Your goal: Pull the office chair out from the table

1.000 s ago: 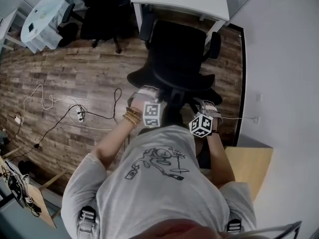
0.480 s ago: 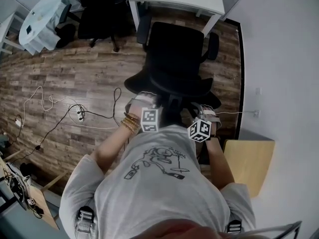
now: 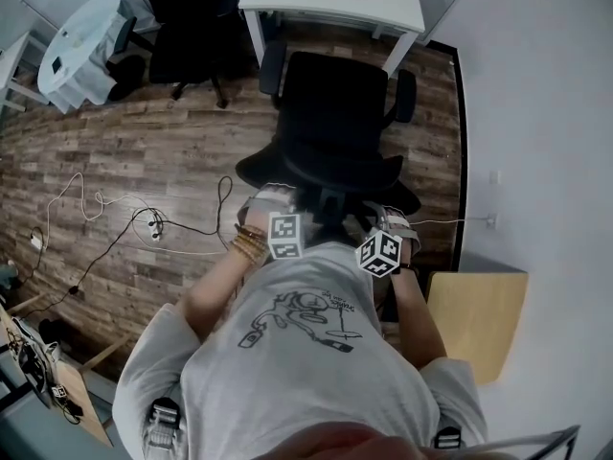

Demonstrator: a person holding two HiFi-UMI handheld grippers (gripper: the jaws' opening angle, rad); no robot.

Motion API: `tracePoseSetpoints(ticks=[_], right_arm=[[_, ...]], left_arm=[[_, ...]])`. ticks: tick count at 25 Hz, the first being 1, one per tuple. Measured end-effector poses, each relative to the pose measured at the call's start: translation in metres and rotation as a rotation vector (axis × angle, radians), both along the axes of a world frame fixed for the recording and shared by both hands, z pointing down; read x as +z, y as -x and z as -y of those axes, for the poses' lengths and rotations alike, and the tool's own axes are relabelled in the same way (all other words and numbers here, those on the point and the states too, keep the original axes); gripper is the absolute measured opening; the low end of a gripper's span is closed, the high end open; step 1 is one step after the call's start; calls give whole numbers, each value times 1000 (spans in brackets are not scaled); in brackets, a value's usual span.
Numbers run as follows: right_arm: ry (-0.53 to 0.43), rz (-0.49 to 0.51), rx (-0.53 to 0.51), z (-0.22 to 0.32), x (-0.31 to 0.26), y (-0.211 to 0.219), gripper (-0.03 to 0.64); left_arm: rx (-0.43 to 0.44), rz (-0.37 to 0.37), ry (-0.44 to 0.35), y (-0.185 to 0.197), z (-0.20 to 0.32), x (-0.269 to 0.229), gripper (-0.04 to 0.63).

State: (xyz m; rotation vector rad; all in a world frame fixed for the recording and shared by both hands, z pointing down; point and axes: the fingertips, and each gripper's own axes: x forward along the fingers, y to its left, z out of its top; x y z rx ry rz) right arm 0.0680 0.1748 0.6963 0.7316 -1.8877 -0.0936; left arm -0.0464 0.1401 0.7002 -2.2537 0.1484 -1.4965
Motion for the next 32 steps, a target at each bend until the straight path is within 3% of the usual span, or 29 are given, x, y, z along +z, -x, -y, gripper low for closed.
tracePoseSetpoints(ticks=[4, 8, 9, 12, 16, 19, 22, 25, 32], right_arm=[[48, 104, 48, -5, -11, 4, 143], [55, 263, 104, -8, -37, 10, 103], [45, 313, 120, -8, -49, 13, 87], [3, 482, 172, -10, -94, 19, 59], [-62, 719, 271, -17, -153, 19, 43], [-96, 880, 318, -35, -194, 22, 29], [-120, 959, 288, -55, -228, 29, 23], [-151, 992, 226, -75, -255, 34, 23], [-206, 1033, 201, -116, -285, 34, 8]], left_arm=[[-52, -47, 38, 3, -7, -12, 126], [-170, -197, 97, 5, -12, -36, 86], [-207, -248, 113, 5, -13, -45, 40], [-317, -432, 194, -2, -26, -81, 2], [-459, -753, 378, -17, -45, -138, 2], [-509, -952, 402, -21, -61, -186, 2], [-518, -1102, 396, -28, -80, -229, 2], [-502, -1190, 376, -37, -98, -262, 2], [-479, -1252, 353, -51, -138, -295, 2]])
